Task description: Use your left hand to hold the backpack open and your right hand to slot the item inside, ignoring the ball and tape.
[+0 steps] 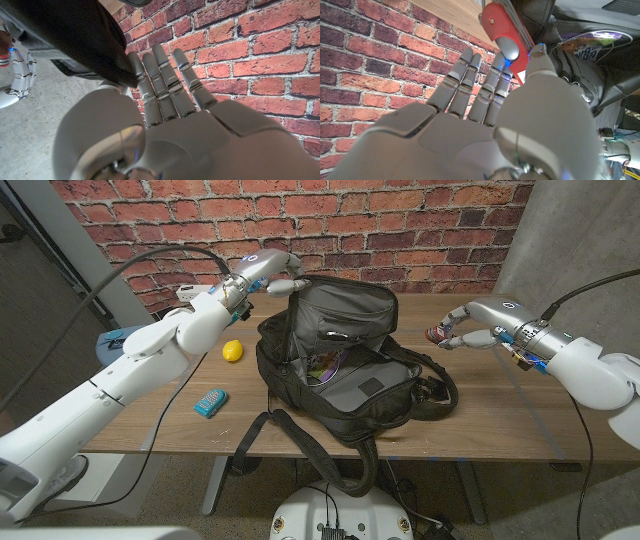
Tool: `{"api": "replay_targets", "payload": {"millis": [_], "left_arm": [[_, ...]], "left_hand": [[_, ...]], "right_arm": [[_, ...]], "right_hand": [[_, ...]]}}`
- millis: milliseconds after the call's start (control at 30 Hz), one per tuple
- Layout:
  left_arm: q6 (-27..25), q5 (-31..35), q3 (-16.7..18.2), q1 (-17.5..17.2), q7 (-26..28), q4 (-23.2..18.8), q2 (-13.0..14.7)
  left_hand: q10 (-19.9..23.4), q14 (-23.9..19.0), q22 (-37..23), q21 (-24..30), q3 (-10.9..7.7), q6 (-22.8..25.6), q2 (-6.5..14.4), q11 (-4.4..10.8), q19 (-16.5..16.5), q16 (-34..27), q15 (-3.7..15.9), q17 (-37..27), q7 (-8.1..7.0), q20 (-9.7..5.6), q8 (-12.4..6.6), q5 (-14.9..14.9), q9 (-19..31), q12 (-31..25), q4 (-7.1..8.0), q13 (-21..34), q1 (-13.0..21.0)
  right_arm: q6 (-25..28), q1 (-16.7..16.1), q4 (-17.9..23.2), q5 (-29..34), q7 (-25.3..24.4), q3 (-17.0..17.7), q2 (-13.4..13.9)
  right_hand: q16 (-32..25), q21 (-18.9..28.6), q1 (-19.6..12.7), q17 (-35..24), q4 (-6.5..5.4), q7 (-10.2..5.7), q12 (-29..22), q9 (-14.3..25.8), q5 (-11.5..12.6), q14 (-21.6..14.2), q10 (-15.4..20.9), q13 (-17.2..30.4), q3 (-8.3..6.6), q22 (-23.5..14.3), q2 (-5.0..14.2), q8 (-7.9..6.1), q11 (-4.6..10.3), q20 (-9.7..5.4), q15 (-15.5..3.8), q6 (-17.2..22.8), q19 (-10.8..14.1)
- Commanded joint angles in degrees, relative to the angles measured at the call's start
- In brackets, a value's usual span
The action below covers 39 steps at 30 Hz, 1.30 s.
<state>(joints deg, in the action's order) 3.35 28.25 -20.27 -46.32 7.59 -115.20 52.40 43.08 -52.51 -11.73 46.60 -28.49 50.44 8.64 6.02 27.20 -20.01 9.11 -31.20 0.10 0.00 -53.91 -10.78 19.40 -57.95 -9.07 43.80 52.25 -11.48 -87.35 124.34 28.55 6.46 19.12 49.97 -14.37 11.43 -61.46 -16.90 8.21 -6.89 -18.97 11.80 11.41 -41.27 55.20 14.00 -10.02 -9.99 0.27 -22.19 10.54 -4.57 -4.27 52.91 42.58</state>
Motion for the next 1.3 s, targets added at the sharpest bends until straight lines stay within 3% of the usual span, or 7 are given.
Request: {"api": "replay_targets", "payload": {"millis": [33, 667, 1300], "left_arm": [[0.9, 0.0, -0.7, 1.1, -0.3, 1.0, -0.4], [2.6, -0.5, -0.9, 1.5, 0.6, 2.5, -1.0], [3.4, -0.8, -1.1, 1.7, 0.7, 3.2, -1.2]], "left_hand": [[-0.3, -0.4, 0.1, 0.3, -0.29, -0.1, 0.3, 0.09, -0.3, 0.0, -0.23, -0.2, 0.04, 0.16, -0.46, -0.2, -0.1, -0.3, 0.19, -0.1, 0.4], [-0.3, -0.4, 0.1, 0.8, -0.28, -0.2, 0.3, -0.01, -0.5, 0.1, -0.24, -0.3, -0.01, 0.14, -0.65, -0.2, -0.1, -0.4, 0.17, -0.1, 0.4], [-0.3, -0.4, 0.2, 1.3, -0.32, -0.4, 0.4, 0.00, -0.7, 0.1, -0.34, -0.5, 0.01, 0.20, -0.78, -0.2, -0.2, -0.5, 0.14, 0.0, 0.5]], "right_arm": [[1.5, -0.8, 3.0, -1.5, 2.7, -0.1, -3.3], [4.9, -1.0, 7.4, -9.8, 7.1, -1.5, -5.3], [9.5, -1.3, 9.2, -20.0, 7.8, -2.6, -6.0]], "right_hand": [[0.4, 0.0, -2.4, -0.1, -0.04, -4.67, 0.2, 1.0, 0.2, -0.6, -0.1, 0.1, 0.17, -0.1, 3.06, -0.14, 0.08, -5.60, -9.21, 4.4, -0.2], [0.5, 0.0, -2.4, -0.2, -0.06, -4.42, 0.7, 1.0, 0.1, -0.5, -0.7, 0.1, 0.61, -0.1, 3.28, 0.31, -0.08, -5.33, -9.14, 3.7, -0.3], [0.6, 0.0, -2.7, -0.3, 0.01, -4.24, 0.9, 1.1, 0.0, -0.4, -1.0, 0.3, 0.77, -0.1, 3.56, 0.57, -0.40, -5.15, -9.07, 3.4, -0.5]]}}
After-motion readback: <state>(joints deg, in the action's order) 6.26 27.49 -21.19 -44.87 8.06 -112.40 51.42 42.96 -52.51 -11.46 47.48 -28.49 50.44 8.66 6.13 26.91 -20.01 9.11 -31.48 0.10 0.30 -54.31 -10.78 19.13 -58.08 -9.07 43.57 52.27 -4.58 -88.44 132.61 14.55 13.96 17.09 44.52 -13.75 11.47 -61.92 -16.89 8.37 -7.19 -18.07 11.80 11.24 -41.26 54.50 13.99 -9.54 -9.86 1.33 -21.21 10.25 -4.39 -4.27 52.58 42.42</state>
